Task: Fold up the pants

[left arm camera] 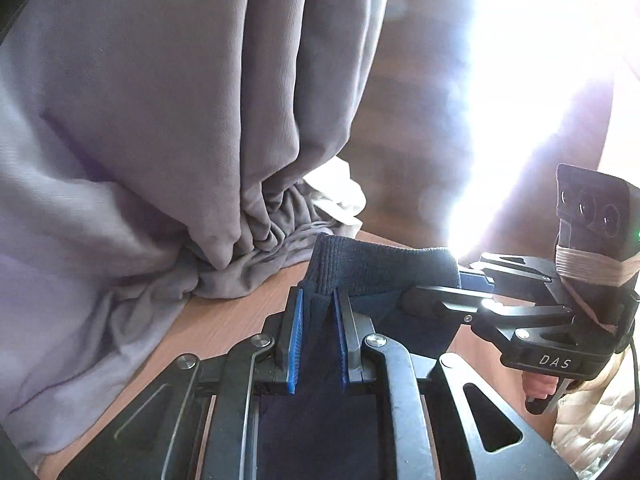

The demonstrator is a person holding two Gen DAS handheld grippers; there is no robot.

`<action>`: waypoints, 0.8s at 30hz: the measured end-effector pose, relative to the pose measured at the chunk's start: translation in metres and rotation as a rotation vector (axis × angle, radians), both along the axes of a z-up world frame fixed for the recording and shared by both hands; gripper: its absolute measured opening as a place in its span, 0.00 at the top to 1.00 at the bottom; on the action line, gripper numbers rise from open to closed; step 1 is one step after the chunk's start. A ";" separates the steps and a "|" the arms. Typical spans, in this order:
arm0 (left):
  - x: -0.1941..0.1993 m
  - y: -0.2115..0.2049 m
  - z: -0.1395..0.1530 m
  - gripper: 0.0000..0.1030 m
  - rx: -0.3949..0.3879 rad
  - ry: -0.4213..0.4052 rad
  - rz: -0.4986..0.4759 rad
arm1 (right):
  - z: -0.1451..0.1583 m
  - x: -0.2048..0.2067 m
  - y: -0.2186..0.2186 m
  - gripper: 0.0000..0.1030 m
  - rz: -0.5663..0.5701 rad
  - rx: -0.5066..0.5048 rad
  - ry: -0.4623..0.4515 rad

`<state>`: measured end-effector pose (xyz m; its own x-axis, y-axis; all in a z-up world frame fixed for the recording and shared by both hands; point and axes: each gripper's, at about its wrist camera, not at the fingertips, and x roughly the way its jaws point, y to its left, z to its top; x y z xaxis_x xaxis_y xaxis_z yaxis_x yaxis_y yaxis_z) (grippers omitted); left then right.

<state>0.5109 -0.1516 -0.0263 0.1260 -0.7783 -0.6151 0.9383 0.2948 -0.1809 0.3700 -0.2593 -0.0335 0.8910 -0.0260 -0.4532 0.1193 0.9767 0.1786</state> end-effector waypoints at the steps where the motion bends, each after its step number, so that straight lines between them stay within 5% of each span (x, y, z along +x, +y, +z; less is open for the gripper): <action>1: -0.003 0.005 0.003 0.85 -0.003 -0.005 -0.001 | 0.006 -0.005 0.011 0.82 -0.002 -0.011 -0.007; 14: -0.036 0.115 0.037 0.85 -0.069 -0.027 0.028 | 0.051 -0.056 0.119 0.82 0.022 -0.111 -0.065; 24: -0.051 0.201 0.017 0.85 -0.061 0.018 0.124 | 0.040 -0.074 0.217 0.82 0.131 -0.184 -0.042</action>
